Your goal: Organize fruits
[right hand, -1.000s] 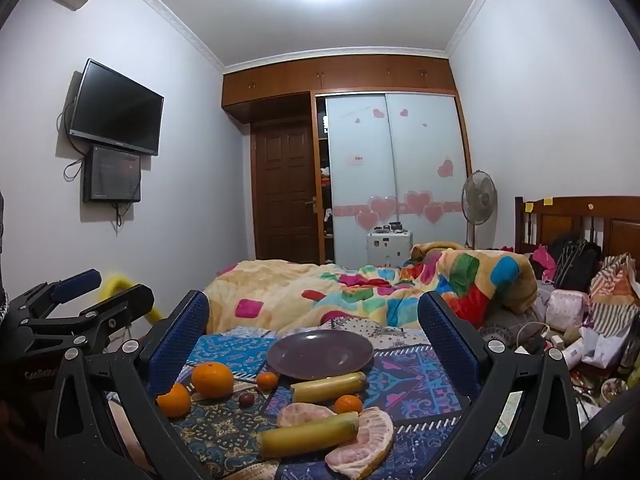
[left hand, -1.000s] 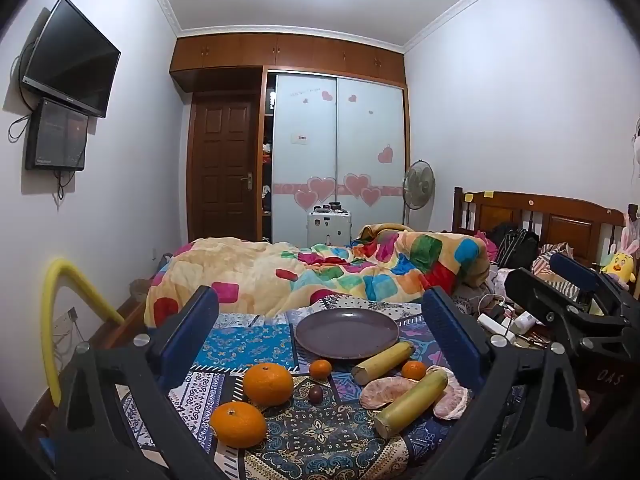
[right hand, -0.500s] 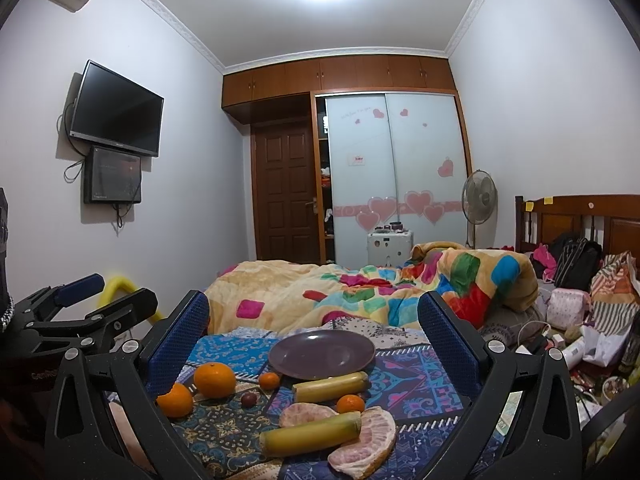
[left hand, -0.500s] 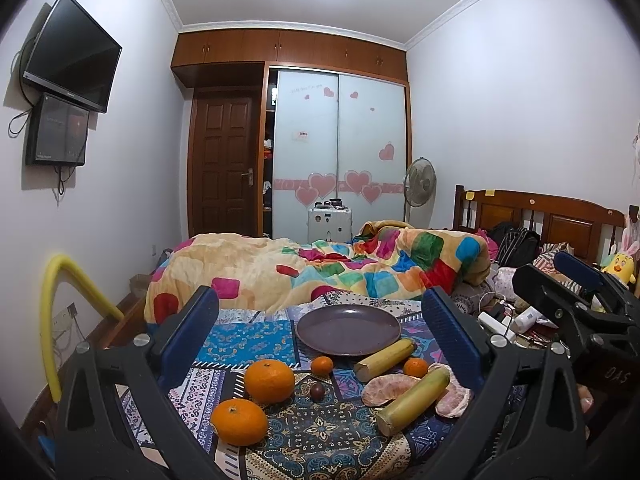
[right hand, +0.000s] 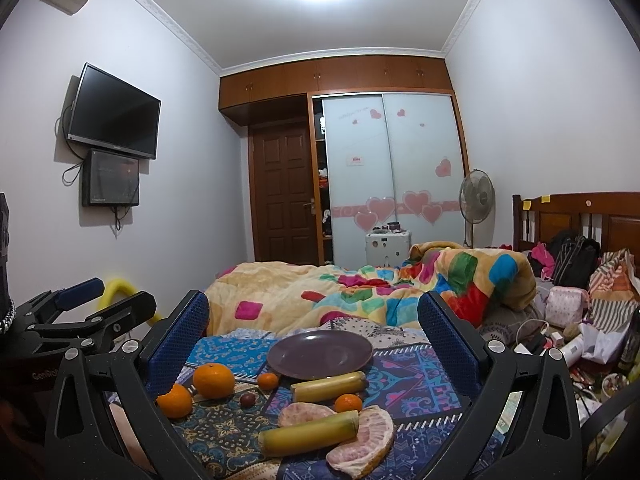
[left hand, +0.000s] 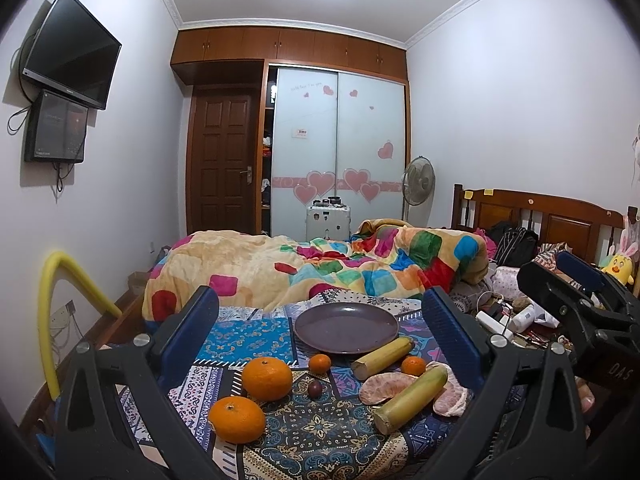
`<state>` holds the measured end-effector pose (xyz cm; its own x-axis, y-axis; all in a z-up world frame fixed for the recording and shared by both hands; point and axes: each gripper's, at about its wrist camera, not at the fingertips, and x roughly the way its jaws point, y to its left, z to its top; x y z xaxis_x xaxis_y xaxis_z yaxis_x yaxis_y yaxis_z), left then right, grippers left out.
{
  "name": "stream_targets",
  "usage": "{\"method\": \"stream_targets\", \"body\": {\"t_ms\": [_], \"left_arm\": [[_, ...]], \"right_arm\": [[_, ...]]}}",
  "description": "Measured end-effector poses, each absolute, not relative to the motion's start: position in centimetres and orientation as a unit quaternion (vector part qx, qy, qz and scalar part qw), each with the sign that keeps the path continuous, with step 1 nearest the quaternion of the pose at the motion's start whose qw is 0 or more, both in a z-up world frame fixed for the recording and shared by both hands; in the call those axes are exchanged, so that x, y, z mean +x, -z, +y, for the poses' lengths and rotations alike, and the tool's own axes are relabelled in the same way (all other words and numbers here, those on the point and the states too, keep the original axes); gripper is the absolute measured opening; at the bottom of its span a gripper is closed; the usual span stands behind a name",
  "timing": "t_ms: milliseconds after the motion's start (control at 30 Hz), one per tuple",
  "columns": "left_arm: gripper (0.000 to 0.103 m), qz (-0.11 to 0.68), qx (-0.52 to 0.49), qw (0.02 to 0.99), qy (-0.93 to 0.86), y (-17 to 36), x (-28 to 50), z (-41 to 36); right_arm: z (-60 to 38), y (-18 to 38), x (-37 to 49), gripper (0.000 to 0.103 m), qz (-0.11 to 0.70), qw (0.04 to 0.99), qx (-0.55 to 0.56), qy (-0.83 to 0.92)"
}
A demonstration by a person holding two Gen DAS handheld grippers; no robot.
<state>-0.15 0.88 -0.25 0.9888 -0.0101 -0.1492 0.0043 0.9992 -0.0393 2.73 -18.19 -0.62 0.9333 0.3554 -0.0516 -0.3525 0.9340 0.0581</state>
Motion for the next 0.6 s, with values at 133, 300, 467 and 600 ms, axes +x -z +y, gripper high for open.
{"method": "stream_targets", "body": {"t_ms": [133, 300, 467, 600], "left_arm": [[0.103, 0.075, -0.019, 0.997, 0.004, 0.24, -0.12, 0.85], [0.103, 0.075, -0.019, 0.997, 0.006, 0.27, -0.31, 0.75], [0.103, 0.076, -0.019, 0.997, 0.006, 0.2, -0.26, 0.64], [0.103, 0.076, -0.02, 0.997, 0.006, 0.19, -0.27, 0.6]], "right_arm": [[-18.21, 0.56, 2.76, 0.103, 0.03, 0.983, 0.024, -0.18], [-18.38, 0.5, 2.77, 0.103, 0.031, 0.983, 0.025, -0.18], [-18.39, 0.45, 2.76, 0.103, 0.031, 0.983, 0.025, -0.18], [-18.44, 0.46, 2.78, 0.103, 0.032, 0.983, 0.029, -0.181]]}}
